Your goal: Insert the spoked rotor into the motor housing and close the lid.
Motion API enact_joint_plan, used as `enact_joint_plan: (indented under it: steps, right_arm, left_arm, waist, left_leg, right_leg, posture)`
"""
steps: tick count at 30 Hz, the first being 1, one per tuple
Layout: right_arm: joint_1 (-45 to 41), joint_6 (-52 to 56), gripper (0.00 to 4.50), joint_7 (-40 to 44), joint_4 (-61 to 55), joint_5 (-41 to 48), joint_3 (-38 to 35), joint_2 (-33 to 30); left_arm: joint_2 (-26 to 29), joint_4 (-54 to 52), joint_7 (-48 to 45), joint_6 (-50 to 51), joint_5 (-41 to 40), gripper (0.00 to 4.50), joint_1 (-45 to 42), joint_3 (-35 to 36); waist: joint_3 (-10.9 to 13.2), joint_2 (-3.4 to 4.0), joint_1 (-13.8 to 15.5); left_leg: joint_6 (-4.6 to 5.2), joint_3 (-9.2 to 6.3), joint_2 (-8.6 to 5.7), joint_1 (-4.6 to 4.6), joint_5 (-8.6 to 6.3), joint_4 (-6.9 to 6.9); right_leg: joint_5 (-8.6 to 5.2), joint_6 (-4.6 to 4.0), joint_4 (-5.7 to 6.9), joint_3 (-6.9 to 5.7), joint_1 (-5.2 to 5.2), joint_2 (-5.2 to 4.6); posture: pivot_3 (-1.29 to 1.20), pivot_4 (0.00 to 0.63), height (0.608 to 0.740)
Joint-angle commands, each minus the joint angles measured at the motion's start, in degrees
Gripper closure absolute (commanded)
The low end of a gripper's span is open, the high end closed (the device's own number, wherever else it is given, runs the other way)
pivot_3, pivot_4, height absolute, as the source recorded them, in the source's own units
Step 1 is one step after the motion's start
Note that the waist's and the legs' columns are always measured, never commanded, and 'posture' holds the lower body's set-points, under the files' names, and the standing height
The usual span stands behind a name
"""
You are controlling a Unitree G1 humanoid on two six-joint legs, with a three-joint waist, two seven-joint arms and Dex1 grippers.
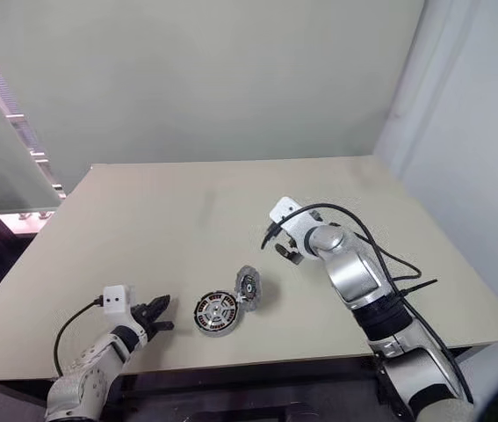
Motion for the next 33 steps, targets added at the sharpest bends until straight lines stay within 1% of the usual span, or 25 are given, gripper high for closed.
enact_joint_plan:
  steps: [1, 3, 8, 15, 19, 24, 28, 30, 33]
  right_arm:
    - [1.9, 0.1, 0.02, 2.7, -3.3, 1.6, 1.5, 1.7]
    - [3.8, 1.2, 0.02, 3.6, -5.1, 4.1, 1.2, 4.8]
    - [6.9, 2.8, 0.02, 2.1, -6.6, 8.3, -0.3, 13.1]
    - [9.0, 1.7, 0.02, 0.3, -4.0, 9.8, 0.8, 18.6]
    - [9.6, -1.3, 0.02, 1.0, -1.6, 11.0, -0.6, 19.2]
    - [9.8, -8.4, 0.02, 6.4, 2.2, 15.9, -5.0, 18.1]
    - [8.6, -14.7, 0.02, 13.2, 7.1, 19.7, -7.6, 16.7]
    - [7.9, -17.6, 0.02, 16.9, 9.7, 20.4, -7.7, 15.4]
    - [7.1, -21.7, 0.02, 20.0, 13.5, 20.5, -7.8, 14.8]
  left_arm:
    - [1.5, -3.4, -0.8, 0.8, -1.3, 4.50, -0.9, 1.1]
    - [2.0, -3.9, -0.8, 1.3, -1.6, 4.50, -0.9, 1.2]
    - [2.7, -4.8, -0.7, 2.4, -2.1, 4.50, -1.0, 1.1]
    - [3.0, -5.9, -0.6, 3.3, -2.3, 4.50, -0.7, 1.3]
    - [3.2, -6.5, -0.5, 3.5, -2.2, 4.50, -0.3, 1.4]
    - [3.2, -6.3, -0.7, 3.5, -1.9, 4.50, 0.0, 1.3]
    - [3.5, -6.3, -2.1, 3.5, -2.2, 4.50, -0.2, 0.7]
    - [4.2, -7.3, -4.4, 4.8, -3.4, 4.50, 0.2, 0.0]
    - [5.4, -8.8, -7.8, 5.5, -4.6, 4.50, 0.8, -0.9]
  waist:
    - [0.0, 0.00, 0.0]
    - [0.0, 0.00, 0.0]
    - [0.0, 0.00, 0.0]
    - [0.0, 0.00, 0.1]
    - [0.0, 0.01, 0.0]
    - [0.0, 0.01, 0.0]
    - [0.0, 0.01, 0.0]
    - [0.0, 0.01, 0.0]
    - [0.0, 0.01, 0.0]
  left_leg:
    - [0.00, 0.00, 0.00, 0.00, 0.00, -0.01]
    - [0.00, -0.02, 0.01, 0.00, 0.00, 0.00]
    - [0.00, -0.04, 0.02, 0.01, 0.01, 0.05]
    - [-0.01, -0.06, -0.02, 0.01, 0.00, 0.14]
    - [-0.01, -0.07, 0.00, 0.03, 0.00, 0.12]
    - [-0.01, -0.06, -0.01, 0.02, 0.00, 0.14]
    - [-0.01, -0.06, -0.01, 0.04, 0.00, 0.13]
    - [-0.01, -0.05, -0.01, 0.04, 0.00, 0.13]
    - [-0.01, -0.04, -0.01, 0.04, 0.00, 0.13]
  right_leg:
    - [0.00, 0.00, 0.00, 0.00, 0.00, 0.00]
    - [0.00, 0.00, 0.00, -0.01, 0.01, 0.00]
    - [0.00, 0.01, 0.03, -0.01, 0.02, 0.01]
    - [0.00, 0.01, 0.03, -0.01, 0.07, -0.01]
    - [0.00, 0.01, 0.05, -0.03, 0.07, 0.00]
    - [0.00, 0.01, 0.04, -0.03, 0.09, 0.00]
    - [0.00, 0.00, 0.04, -0.03, 0.09, 0.00]
    - [0.00, 0.01, 0.04, -0.03, 0.09, 0.01]
    - [0.00, 0.00, 0.04, -0.02, 0.09, 0.01]
  posture:
    - [0.00, 0.000, 0.740]
    - [0.00, 0.000, 0.740]
    - [0.00, 0.000, 0.740]
    - [0.00, 0.000, 0.740]
    - [0.00, 0.000, 0.740]
    - [0.00, 0.000, 0.740]
    - [0.00, 0.000, 0.740]
    - [0.00, 0.000, 0.740]
    - [0.00, 0.000, 0.740]
